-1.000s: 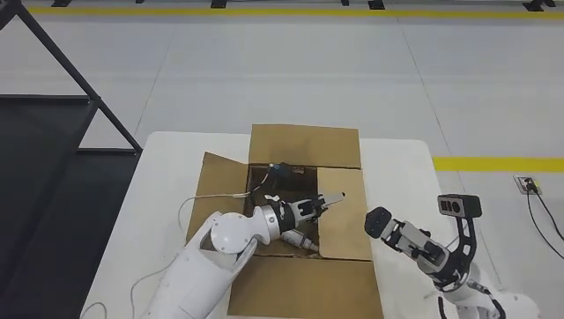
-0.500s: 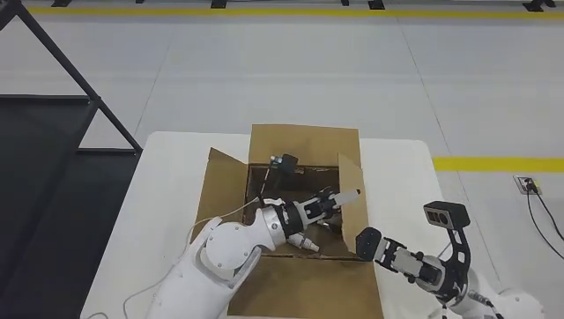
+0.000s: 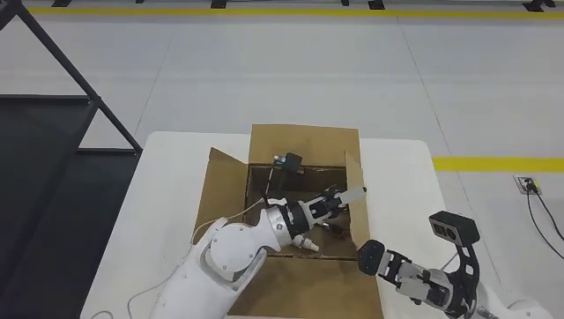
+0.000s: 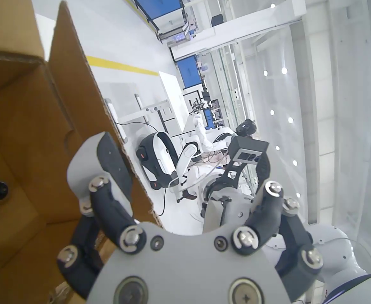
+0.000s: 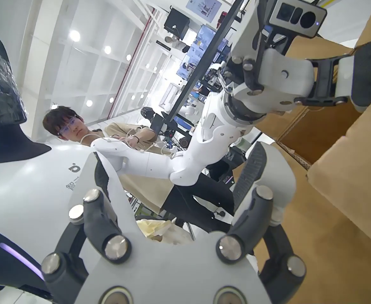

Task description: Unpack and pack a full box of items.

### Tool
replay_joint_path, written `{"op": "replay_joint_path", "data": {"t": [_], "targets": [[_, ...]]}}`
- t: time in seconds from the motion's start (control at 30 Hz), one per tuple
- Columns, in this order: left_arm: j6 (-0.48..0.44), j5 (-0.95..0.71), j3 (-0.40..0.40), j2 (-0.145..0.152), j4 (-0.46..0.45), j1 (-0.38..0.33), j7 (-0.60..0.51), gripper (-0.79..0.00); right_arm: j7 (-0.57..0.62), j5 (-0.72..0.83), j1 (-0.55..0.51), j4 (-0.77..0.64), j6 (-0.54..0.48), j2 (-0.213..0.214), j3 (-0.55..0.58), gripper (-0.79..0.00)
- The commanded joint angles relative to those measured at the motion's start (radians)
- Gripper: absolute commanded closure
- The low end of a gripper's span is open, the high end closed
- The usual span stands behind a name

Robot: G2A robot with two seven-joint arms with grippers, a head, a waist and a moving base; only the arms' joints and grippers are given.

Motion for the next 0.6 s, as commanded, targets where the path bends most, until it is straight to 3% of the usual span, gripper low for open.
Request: {"op": "replay_joint_path", "data": {"t": [0.0, 0.33, 0.57], "targets": [[0.001, 0.004, 0.034, -0.012, 0.013, -0.028, 0.009, -0.785, 0.010, -0.005, -0.014, -0.014, -0.014, 0.003, 0.004, -0.785], [-0.003, -0.030, 0.156, -0.075, 0.139, -0.155, 0.026, -0.785, -0.191, -0.234, -0.123, -0.086, -0.018, 0.007, 0.026, -0.785], [-0.022, -0.051, 0.177, -0.101, 0.211, -0.189, 0.020, -0.785, -0.327, -0.302, -0.179, -0.097, -0.004, 0.009, 0.066, -0.785]]}}
